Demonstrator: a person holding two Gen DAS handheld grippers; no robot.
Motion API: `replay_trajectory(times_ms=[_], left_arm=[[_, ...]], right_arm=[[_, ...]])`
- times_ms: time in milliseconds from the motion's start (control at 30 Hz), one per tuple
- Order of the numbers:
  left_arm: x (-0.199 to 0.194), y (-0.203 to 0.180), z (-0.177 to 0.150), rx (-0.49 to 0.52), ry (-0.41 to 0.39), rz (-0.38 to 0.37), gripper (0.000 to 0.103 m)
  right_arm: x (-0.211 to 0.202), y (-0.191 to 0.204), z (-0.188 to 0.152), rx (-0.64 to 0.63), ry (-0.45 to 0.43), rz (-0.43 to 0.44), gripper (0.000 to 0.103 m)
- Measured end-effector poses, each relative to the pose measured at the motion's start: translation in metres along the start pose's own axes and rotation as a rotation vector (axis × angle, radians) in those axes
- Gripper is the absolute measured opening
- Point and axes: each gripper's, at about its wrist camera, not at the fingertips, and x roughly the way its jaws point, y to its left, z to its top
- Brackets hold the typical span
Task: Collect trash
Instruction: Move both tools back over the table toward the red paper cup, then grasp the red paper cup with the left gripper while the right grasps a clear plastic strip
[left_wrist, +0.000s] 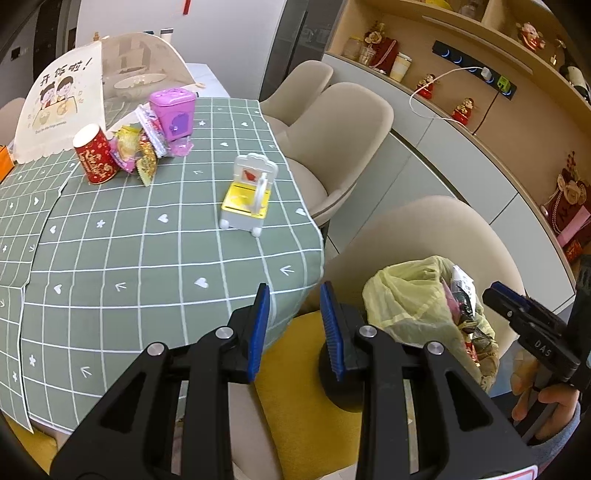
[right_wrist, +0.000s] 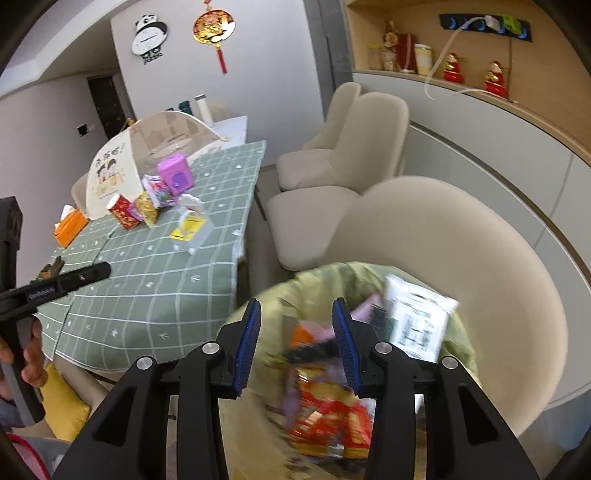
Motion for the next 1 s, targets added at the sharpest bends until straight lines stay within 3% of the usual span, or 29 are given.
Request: replay_trajectory(times_ms=[167, 233, 367, 767, 1000], left_arm=[[0.003, 0.031, 0.006, -0.031, -0.004, 0.021, 0.027], [0.004, 0.049, 0.01, -0.056, -0.003, 0.034, 0.027], [0.004, 0.09, 0.021, -0.099, -0.011, 0.06, 0.027], [-0.005, 0.244, 0.09, -0.092, -0.103, 0.05, 0.027], [0.011, 0.311, 0.14, -0.066, -0.072, -0.05, 0.034]], right_arm=[[0.013, 0.032, 0.019, -0.018, -0.035, 0.05, 0.039], [0.023, 0.047, 0.028, -0.025, -0.057, 0.068, 0.047], [0.046, 0.079, 0.044, -0.067, -0.077, 0.103, 0.052], [0.166, 0.222, 0.102, -0.194, 0.072, 0.2, 0.052], [0.236, 0.29, 0.137, -0.263, 0.084, 0.167, 0.052]])
